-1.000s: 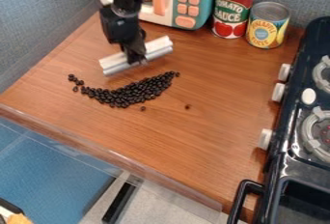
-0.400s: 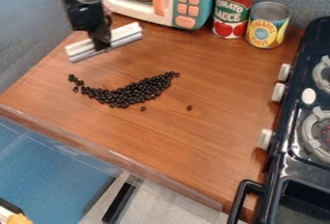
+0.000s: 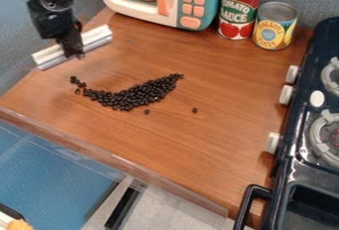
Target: Sweep into pile
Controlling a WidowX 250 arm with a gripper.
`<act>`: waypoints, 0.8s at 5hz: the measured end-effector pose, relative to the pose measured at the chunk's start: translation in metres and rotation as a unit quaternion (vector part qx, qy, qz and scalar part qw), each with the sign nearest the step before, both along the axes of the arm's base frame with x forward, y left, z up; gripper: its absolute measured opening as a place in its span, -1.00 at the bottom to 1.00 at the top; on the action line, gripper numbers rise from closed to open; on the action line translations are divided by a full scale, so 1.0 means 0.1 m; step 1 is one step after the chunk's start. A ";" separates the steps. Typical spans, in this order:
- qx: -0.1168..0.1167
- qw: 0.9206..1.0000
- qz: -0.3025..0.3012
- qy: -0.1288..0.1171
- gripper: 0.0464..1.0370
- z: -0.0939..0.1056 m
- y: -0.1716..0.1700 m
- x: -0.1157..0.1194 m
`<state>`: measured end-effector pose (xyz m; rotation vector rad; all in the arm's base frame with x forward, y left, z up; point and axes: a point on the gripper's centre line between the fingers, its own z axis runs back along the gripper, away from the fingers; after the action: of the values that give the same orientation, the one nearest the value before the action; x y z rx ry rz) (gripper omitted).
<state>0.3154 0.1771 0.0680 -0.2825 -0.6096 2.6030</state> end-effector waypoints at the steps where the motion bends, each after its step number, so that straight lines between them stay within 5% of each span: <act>1: 0.011 0.999 0.049 0.003 -0.43 -0.06 0.05 -0.11; 4: 0.006 0.997 0.078 0.011 -0.43 -0.21 0.04 -0.21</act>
<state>0.2947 0.1815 0.0467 -0.2107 -0.6632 2.7478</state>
